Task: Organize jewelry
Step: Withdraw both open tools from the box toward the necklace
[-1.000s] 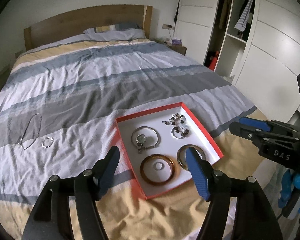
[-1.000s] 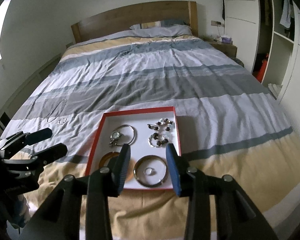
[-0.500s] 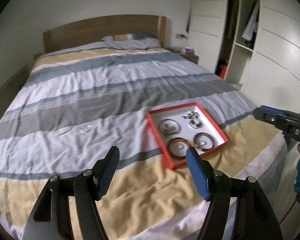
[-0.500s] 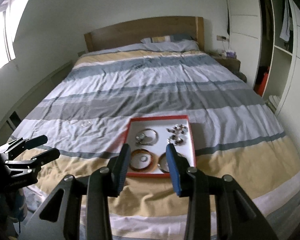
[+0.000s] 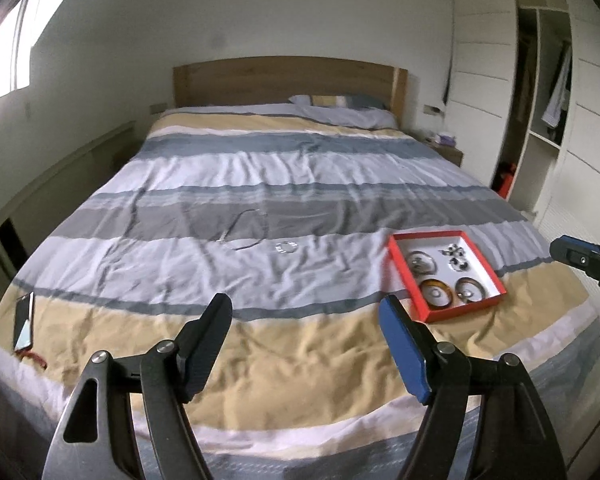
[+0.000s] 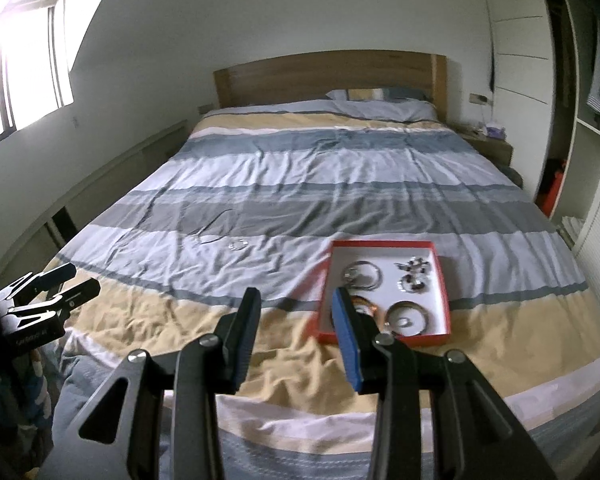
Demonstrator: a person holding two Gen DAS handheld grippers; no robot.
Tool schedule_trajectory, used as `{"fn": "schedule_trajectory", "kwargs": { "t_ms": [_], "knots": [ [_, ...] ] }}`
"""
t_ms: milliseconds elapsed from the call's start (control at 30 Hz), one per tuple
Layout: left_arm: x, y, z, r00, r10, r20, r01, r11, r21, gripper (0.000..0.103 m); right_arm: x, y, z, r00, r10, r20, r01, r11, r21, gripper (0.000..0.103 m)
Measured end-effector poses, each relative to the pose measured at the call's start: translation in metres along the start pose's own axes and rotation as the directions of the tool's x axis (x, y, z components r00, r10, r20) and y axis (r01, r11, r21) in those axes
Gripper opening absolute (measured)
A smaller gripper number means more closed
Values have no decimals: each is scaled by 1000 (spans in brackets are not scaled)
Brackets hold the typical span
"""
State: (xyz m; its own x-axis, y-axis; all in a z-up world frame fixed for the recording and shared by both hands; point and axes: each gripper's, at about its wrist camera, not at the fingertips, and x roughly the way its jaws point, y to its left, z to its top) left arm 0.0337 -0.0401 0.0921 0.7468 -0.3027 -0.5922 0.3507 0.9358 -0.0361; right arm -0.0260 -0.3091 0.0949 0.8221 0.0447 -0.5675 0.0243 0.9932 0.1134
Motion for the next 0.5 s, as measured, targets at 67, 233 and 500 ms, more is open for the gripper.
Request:
{"fn": "schedule_trajectory", "kwargs": {
  "t_ms": [67,233,500],
  "knots": [
    [-4,12,-6,1000,11,-2,-11,1000,-20,75,5,10,0,1000,13,-6,-13,1000,-10,35],
    [6,48,-20,999,38,-37,-40,997,-68,79,31,30,0,998,54,-34,-55,998,-33,38],
    [64,90,-29,992,37,-123,-53,990,-130,84,113,39,-2,985,115,-127,-120,992,-37,48]
  ]
}}
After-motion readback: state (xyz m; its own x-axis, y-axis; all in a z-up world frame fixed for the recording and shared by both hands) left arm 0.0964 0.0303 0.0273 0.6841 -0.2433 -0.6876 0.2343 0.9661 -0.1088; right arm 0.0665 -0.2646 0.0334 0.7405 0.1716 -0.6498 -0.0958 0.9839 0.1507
